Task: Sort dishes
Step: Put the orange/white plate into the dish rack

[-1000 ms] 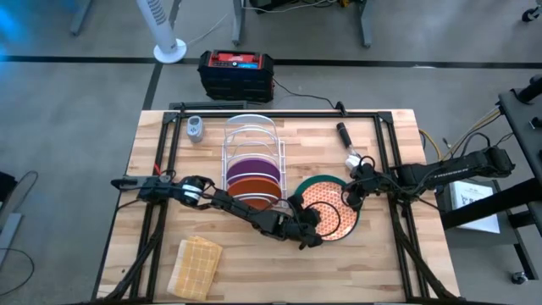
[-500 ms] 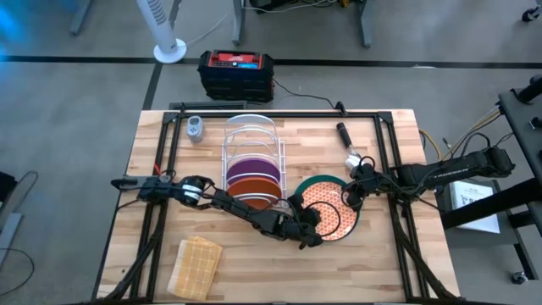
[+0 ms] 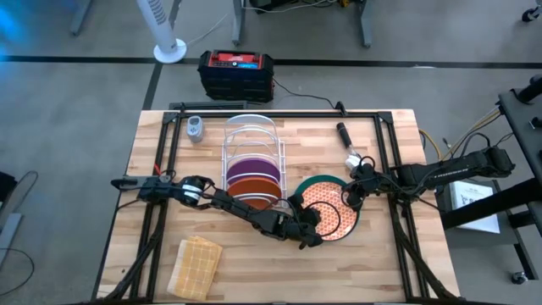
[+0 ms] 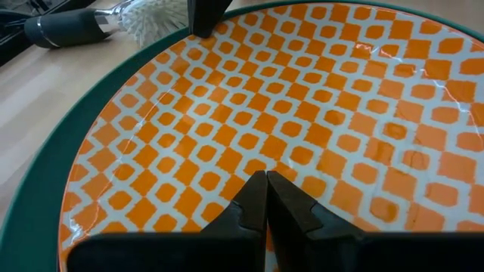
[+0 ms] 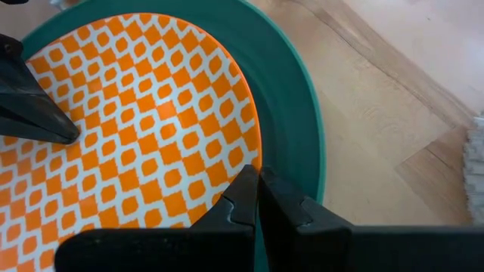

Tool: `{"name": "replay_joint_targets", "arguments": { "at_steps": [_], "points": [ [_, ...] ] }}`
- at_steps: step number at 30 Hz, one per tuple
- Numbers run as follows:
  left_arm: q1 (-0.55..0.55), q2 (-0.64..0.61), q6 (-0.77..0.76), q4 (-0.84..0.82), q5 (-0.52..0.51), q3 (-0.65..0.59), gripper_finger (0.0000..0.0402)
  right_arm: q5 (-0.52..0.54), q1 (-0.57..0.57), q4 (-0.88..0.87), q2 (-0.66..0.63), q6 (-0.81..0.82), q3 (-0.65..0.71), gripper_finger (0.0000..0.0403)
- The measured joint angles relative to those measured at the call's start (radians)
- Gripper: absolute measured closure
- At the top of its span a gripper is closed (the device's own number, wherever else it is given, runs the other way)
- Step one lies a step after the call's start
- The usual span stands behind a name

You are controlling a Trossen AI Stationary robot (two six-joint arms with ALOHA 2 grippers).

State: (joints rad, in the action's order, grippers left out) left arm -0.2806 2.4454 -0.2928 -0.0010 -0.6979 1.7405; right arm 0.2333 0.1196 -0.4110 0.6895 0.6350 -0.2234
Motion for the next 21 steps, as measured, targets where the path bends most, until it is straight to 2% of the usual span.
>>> {"name": "replay_joint_targets", "arguments": {
  "at_steps": [17,21],
  "points": [
    [0.0,0.0,0.0,-0.003,0.001,0.0,0.0401,-0.036,0.0,-0.004,0.0,0.087,0.002,0.0402],
    [0.0,0.004,0.0,0.001,0.004,0.0,0.0401,-0.048,-0.001,-0.004,0.001,0.11,0.002,0.0382]
  ]
}}
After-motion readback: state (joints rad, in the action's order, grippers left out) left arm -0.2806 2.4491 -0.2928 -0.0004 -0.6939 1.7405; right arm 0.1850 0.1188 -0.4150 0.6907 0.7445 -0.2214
